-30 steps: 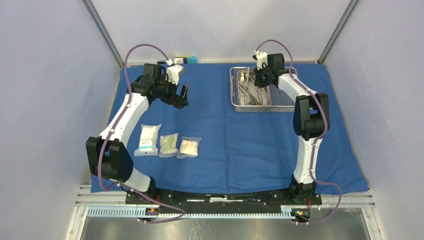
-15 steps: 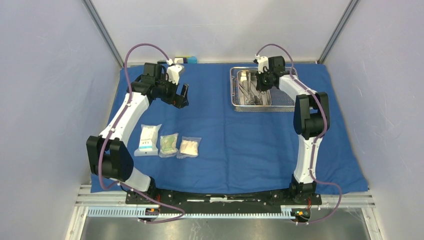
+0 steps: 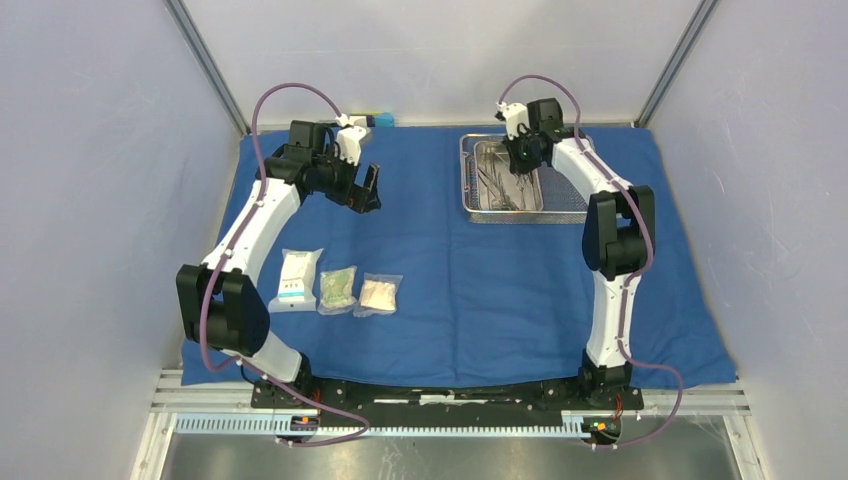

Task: Open and lay out the surgical kit
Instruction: Pick up the medical item from the container.

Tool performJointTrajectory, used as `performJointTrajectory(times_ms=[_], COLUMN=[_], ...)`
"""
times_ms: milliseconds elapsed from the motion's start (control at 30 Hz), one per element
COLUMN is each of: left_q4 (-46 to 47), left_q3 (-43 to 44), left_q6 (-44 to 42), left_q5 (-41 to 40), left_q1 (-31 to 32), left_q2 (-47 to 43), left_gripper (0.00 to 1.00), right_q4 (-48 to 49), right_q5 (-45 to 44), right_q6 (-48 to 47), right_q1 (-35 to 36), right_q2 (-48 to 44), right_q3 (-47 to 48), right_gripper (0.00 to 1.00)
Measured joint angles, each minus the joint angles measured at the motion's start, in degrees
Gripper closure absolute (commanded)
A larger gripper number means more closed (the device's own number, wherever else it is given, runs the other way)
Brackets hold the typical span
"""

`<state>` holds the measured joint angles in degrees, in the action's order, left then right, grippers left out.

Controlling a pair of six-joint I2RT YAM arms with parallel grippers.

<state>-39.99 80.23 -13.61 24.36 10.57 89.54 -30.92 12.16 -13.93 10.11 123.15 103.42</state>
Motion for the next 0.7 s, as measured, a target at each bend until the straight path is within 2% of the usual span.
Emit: performJointTrajectory(times_ms=[200, 400, 567, 700], left_q4=[-0.22, -0.24, -0.24, -0.24], left_q3=[0.55, 0.72, 0.74, 0.79], left_q6=[0.02, 0.02, 0.04, 0.07], left_q5=[0.37, 1.42, 1.84, 3.08], left_q1=[0.0, 0.0, 0.0, 0.0], left_q2=[0.0, 0.0, 0.0, 0.13], left_gripper=[0.0, 0.0, 0.0, 0.0], right_q4=[-3.04, -3.63, -2.89, -0.98], right_q5=[-6.23, -9.49, -7.78, -2.71], right_q6=[-3.85, -5.7, -5.33, -2.97], right_q1=[3.78, 5.44, 4.61, 3.17], right_q2=[0.0, -1.03, -6.14, -11.85], right_q3=[3.39, 2.67, -3.06, -7.58], right_gripper=[1.0, 1.0, 1.0, 1.0])
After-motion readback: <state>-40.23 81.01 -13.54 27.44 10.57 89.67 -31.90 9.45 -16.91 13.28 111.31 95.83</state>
